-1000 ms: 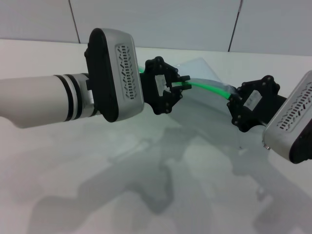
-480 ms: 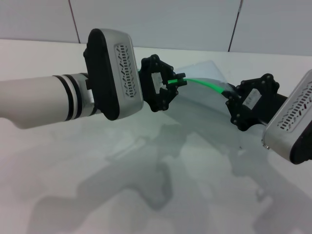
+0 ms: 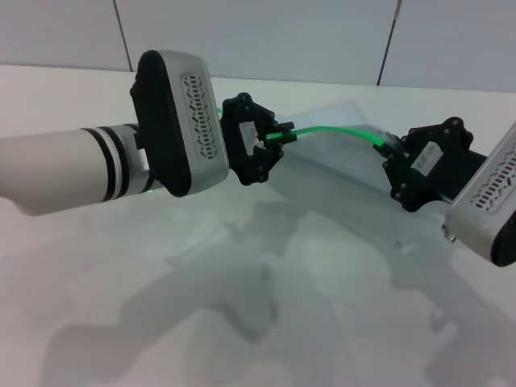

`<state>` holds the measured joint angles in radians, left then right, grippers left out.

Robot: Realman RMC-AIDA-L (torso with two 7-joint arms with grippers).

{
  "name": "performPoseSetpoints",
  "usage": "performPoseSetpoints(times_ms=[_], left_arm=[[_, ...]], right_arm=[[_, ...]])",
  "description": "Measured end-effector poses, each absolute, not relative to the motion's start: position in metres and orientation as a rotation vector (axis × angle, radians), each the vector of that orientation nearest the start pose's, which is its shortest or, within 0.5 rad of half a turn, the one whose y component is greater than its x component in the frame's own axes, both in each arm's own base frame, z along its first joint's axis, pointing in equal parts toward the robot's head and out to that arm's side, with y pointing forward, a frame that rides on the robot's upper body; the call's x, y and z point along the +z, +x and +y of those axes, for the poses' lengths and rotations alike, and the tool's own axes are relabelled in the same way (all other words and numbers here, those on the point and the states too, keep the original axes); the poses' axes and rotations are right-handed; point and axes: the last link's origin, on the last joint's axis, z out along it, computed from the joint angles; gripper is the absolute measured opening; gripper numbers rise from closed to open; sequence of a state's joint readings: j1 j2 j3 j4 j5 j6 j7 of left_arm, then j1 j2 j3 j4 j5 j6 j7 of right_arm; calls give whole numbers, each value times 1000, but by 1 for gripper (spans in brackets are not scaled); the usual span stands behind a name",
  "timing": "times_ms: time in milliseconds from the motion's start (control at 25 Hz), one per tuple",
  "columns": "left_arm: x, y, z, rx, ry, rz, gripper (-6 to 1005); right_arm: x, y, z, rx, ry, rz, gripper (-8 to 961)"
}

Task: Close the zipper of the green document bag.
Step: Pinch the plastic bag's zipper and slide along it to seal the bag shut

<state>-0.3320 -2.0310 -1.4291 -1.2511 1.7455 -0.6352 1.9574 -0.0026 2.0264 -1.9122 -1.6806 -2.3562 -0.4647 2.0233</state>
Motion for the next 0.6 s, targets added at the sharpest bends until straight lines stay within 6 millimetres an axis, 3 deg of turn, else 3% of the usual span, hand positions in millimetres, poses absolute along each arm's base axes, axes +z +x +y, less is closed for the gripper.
performPoseSetpoints(times_ms=[600], left_arm=[[-18, -207, 373, -51, -2309, 246, 77]], right_arm=[[19, 196, 311, 54, -2148, 101, 134]])
